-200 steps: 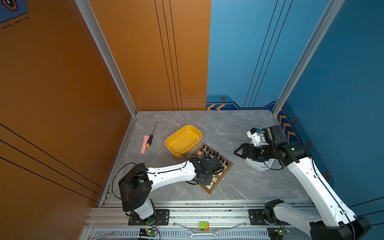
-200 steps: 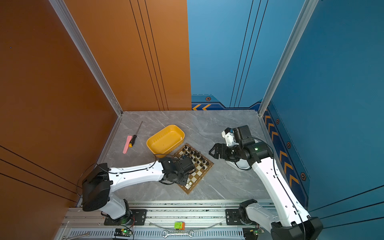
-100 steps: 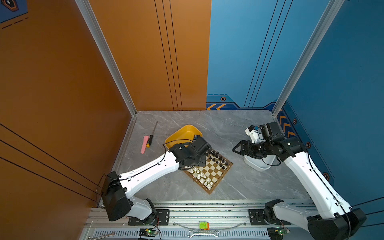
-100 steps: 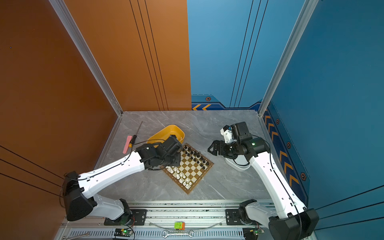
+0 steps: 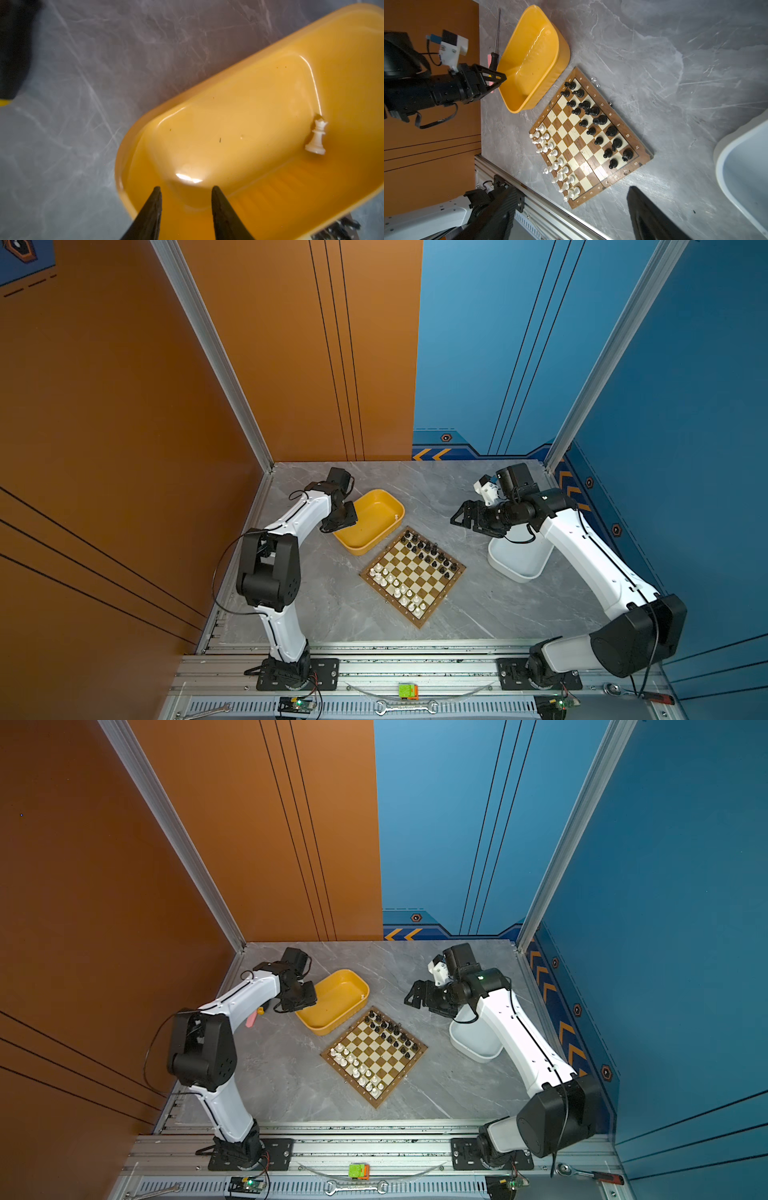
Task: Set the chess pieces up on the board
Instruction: 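Move the open left gripper back over the yellow tray, then lower the left gripper into the tray toward the white queen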
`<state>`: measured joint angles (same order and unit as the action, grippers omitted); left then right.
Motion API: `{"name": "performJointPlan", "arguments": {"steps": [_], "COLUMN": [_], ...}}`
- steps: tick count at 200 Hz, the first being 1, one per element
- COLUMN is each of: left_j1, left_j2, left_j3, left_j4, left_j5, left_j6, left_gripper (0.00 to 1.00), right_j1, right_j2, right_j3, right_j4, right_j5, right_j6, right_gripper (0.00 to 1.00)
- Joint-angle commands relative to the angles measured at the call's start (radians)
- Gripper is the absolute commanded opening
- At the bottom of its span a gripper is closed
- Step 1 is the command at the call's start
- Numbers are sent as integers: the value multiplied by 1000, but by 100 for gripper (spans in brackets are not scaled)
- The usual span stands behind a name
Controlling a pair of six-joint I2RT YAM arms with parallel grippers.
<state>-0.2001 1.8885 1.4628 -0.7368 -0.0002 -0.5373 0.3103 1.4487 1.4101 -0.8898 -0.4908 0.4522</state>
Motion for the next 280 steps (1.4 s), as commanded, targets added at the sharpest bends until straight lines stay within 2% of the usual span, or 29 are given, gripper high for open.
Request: {"name": "performJointPlan", "arguments": {"steps": [1, 55, 85, 110, 132, 159, 202, 235, 260, 280], "left_j1": [26, 78, 66, 70, 118, 135, 195, 182, 147, 146], "left_j2": [83, 195, 188, 178, 239, 252, 293, 290, 246, 250], "left_j3": [66, 139, 153, 100, 73, 76, 39, 65, 117, 152], "left_j4": [-3, 8, 5, 18, 43, 61, 160, 161, 137, 126], "left_j5": [93, 178, 206, 221, 334, 356, 472, 515, 496, 525], "left_j6": [35, 20, 35, 21, -28, -62, -166, -141, -91, -101], "left_gripper": [41, 40, 40, 43, 39, 40, 38, 37, 42, 42], "right_j1": [5, -4, -4, -4, -1, 8, 25, 36, 47, 57], "right_j2": [33, 107, 147, 176, 205, 233, 253, 248, 242, 236], "right_j3": [60, 124, 164, 185, 203, 235, 258, 252, 250, 250], "right_j4": [20, 18, 14, 11, 9, 5, 3, 3, 5, 6], "right_j5": [38, 58, 58, 55, 50, 52, 64, 84, 98, 108], "right_j6": [23, 37, 40, 46, 52, 61, 78, 90, 97, 101], "right_gripper": [85, 85, 85, 85, 85, 85, 85, 85, 85, 85]}}
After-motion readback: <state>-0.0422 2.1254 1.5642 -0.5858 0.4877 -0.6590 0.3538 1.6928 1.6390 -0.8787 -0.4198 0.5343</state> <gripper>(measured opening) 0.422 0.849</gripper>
